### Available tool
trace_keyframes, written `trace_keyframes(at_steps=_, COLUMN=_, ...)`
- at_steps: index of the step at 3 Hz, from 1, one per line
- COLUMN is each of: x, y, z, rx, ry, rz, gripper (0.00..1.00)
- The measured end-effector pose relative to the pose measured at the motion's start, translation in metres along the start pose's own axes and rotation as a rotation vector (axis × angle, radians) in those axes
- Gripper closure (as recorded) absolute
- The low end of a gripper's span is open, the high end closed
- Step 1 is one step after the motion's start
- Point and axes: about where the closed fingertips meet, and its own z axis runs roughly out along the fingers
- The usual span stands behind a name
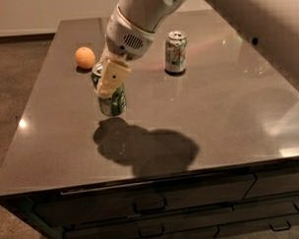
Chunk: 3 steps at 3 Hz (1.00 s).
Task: Pick green can
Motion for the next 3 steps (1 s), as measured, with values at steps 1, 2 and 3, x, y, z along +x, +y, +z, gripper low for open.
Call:
trace_keyframes(at_steps=1, x=-0.008, y=-0.008, z=-0.038, rx=0.057, ry=0.002, rz=-0.002, gripper=1.0)
trace_keyframes(at_steps=2, x=-0.012, y=-0.014, z=-0.066, rx=0.102, ry=0.005, rz=0.0, gripper=1.0)
trace_keyframes(at_steps=3, x=-0.014, y=-0.016, z=-0.071, rx=0.112, ry=0.002, rz=-0.002, gripper=1.0)
